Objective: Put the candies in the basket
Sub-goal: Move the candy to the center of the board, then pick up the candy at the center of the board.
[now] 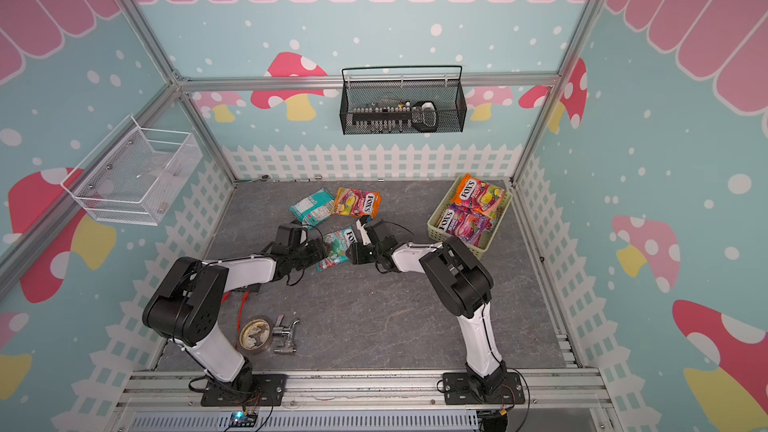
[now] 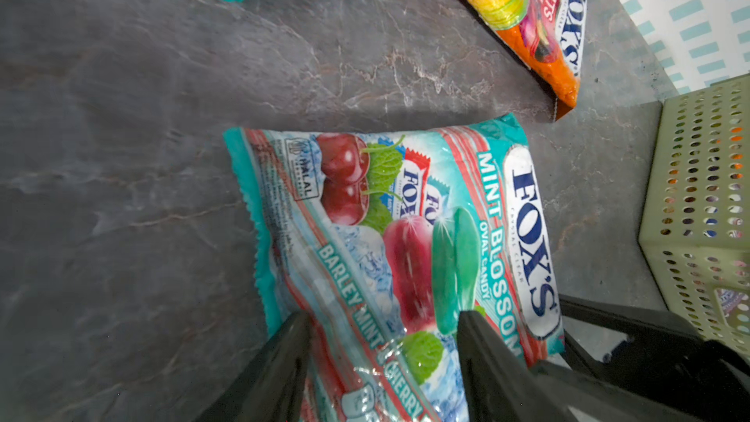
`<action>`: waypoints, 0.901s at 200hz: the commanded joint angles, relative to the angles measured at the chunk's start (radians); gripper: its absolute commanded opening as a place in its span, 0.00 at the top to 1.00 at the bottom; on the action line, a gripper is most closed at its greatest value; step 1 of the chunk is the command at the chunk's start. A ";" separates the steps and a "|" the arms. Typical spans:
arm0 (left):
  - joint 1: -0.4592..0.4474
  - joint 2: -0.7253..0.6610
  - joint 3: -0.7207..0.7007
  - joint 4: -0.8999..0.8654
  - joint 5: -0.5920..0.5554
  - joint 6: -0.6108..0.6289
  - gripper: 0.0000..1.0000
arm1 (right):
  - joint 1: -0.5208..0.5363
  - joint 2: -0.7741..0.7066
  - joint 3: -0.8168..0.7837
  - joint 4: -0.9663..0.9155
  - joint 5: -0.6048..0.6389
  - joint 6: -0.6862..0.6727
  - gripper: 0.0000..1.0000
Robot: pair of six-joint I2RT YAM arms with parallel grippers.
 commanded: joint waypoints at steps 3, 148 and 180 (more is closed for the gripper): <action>-0.011 0.055 -0.021 -0.116 0.020 0.010 0.38 | -0.028 0.007 0.039 -0.027 0.044 -0.039 0.41; -0.010 0.025 -0.010 -0.132 0.067 0.019 0.37 | -0.061 0.041 0.071 0.075 -0.234 -0.096 0.96; -0.005 -0.133 -0.020 -0.134 0.109 0.021 0.34 | -0.078 -0.116 -0.035 0.083 -0.197 -0.110 1.00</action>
